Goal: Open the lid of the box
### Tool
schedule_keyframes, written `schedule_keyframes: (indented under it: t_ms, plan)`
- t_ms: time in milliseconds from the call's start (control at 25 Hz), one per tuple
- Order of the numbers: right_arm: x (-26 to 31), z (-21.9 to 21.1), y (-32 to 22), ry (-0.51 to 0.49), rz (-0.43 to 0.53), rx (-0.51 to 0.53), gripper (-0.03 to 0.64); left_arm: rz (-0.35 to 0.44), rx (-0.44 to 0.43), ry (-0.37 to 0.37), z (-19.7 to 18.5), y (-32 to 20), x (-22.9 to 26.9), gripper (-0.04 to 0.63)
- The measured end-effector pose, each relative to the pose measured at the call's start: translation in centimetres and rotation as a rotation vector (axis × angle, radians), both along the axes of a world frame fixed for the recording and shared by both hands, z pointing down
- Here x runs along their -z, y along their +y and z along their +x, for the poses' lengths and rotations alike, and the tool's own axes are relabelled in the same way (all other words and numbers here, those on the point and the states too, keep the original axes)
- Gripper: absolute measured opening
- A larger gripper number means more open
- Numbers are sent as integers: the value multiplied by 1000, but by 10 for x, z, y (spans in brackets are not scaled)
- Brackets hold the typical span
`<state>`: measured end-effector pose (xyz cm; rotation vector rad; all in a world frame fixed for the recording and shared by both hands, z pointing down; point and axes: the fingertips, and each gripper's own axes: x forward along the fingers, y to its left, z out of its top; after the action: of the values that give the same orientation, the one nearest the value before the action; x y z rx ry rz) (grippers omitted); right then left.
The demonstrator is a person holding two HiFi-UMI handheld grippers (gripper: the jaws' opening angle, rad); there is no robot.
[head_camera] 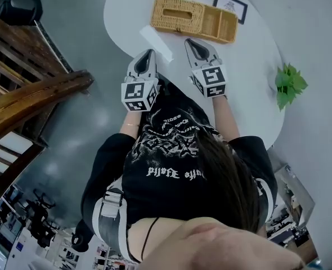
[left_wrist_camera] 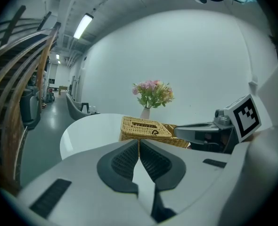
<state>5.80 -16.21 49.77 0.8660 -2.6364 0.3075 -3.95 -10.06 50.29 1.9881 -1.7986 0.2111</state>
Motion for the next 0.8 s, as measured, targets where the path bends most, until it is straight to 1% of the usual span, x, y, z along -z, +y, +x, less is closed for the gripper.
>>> schedule_keyframes:
  t_ms: [40, 120, 280, 440, 560, 800]
  plan:
    - [3, -2, -3, -5, 3, -6, 32, -4, -9, 1, -3, -4, -1, 28]
    - [9, -6, -9, -7, 10, -18, 64, 2, -30, 3, -11, -13, 1, 28]
    - [15, -13, -16, 18, 15, -60, 66, 16, -88, 2, -27, -32, 7, 28]
    - [19, -29, -24, 52, 29, -69, 73, 43, -101, 7, -52, -51, 15, 28]
    - [19, -40, -24, 108, 40, -40, 95, 45, -114, 13, -64, -59, 14, 28]
    - [11, -58, -30, 272, 54, 59, 117, 53, -148, 24, -80, -75, 13, 29]
